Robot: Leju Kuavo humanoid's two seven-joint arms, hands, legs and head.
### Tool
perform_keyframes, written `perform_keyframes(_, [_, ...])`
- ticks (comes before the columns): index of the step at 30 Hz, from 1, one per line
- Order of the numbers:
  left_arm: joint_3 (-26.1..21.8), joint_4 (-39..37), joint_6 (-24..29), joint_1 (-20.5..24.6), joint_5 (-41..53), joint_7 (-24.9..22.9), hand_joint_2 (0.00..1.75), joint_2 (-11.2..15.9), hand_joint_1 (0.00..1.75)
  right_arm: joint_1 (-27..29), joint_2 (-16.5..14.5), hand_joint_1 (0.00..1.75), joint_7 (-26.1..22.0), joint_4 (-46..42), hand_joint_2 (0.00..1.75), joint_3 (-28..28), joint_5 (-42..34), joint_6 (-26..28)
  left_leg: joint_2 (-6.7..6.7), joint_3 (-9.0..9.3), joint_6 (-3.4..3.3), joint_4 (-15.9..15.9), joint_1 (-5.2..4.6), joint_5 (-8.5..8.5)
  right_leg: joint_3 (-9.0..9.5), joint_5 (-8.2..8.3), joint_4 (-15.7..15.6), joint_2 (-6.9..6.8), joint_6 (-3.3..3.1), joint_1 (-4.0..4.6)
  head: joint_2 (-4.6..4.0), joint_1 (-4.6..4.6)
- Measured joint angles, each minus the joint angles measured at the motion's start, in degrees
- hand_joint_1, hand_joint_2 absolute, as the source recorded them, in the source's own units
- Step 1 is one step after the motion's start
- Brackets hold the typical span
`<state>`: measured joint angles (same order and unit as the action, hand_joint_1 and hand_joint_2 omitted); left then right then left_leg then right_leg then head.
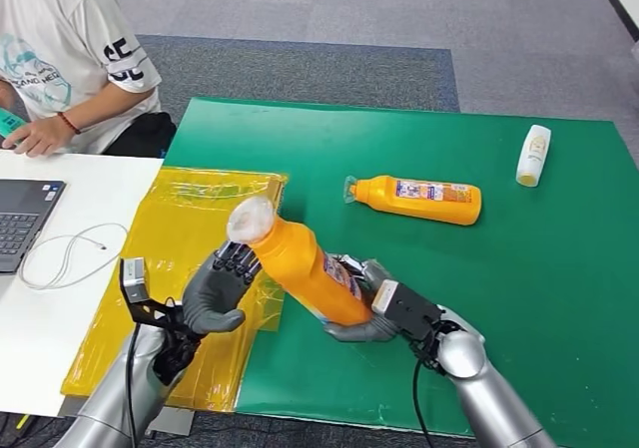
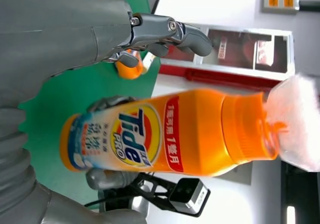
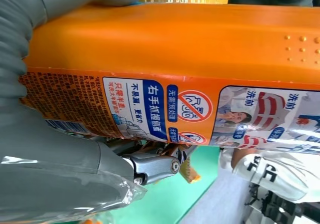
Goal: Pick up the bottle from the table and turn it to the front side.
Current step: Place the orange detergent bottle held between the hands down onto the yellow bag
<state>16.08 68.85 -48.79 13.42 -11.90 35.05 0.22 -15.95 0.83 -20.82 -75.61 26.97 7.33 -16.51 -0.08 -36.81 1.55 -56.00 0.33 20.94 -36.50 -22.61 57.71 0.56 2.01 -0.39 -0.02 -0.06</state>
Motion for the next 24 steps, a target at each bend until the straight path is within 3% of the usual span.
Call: perform_keyframes(24, [2.15,0.0,1.86,1.5,-0.3,-0.95,1.75,1.55,0.0,-0.27,-4.21,1.75,1.37,0.07,1.75,6.23,12.03,7.15,0.0,0.0,0.01,0.0,0.0,-0.01,-0.02,0.0,0.0,0.0,-0.01,0.02,0.0,0.0])
